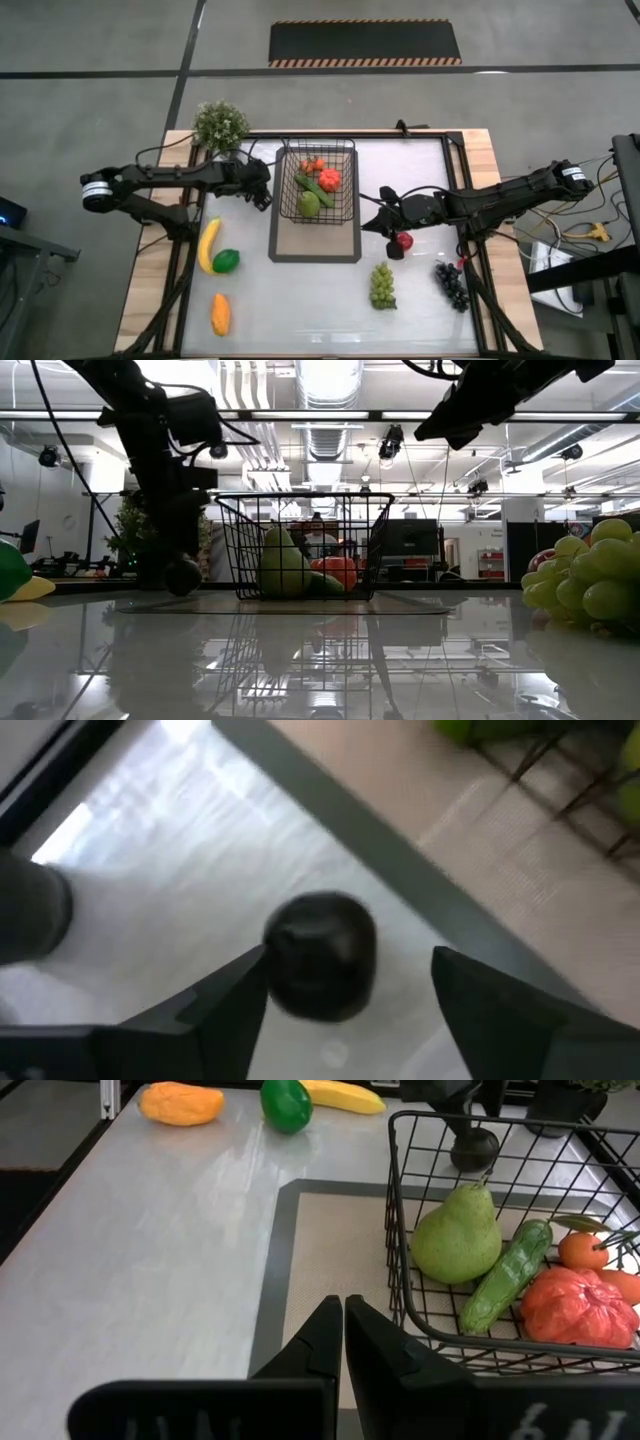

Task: Build produce basket
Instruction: Put the plum into the black wire basket

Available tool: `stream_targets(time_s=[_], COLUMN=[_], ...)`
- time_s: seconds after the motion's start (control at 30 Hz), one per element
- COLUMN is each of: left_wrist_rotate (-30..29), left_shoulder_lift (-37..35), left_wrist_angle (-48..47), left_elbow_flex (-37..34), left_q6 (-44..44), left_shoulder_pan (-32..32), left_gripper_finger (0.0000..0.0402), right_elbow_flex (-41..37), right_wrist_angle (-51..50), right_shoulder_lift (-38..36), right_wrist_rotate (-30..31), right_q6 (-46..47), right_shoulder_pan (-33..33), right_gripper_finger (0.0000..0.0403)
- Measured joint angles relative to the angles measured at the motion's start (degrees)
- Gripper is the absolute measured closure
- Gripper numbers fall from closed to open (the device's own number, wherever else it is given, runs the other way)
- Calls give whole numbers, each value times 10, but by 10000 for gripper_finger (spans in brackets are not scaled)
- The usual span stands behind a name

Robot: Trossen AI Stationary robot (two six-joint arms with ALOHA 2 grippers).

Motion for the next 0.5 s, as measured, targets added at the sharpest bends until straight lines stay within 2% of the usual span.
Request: stream_targets(time_s=[0.2,0.5], left_wrist_rotate=[-24,-34], left_shoulder_lift=[1,1], left_wrist_angle=[-5,10], left_elbow_flex=[0,-13], left_q6=[5,19], left_shoulder_pan=[2,10], left_gripper_finger=[81,77], right_elbow_flex=[0,0], right_wrist_angle=[0,17], right_shoulder_lift=[0,0], right_wrist_rotate=[0,0], right_q6=[0,3], right_shoulder_pan=[0,0], right_gripper_finger=[394,394])
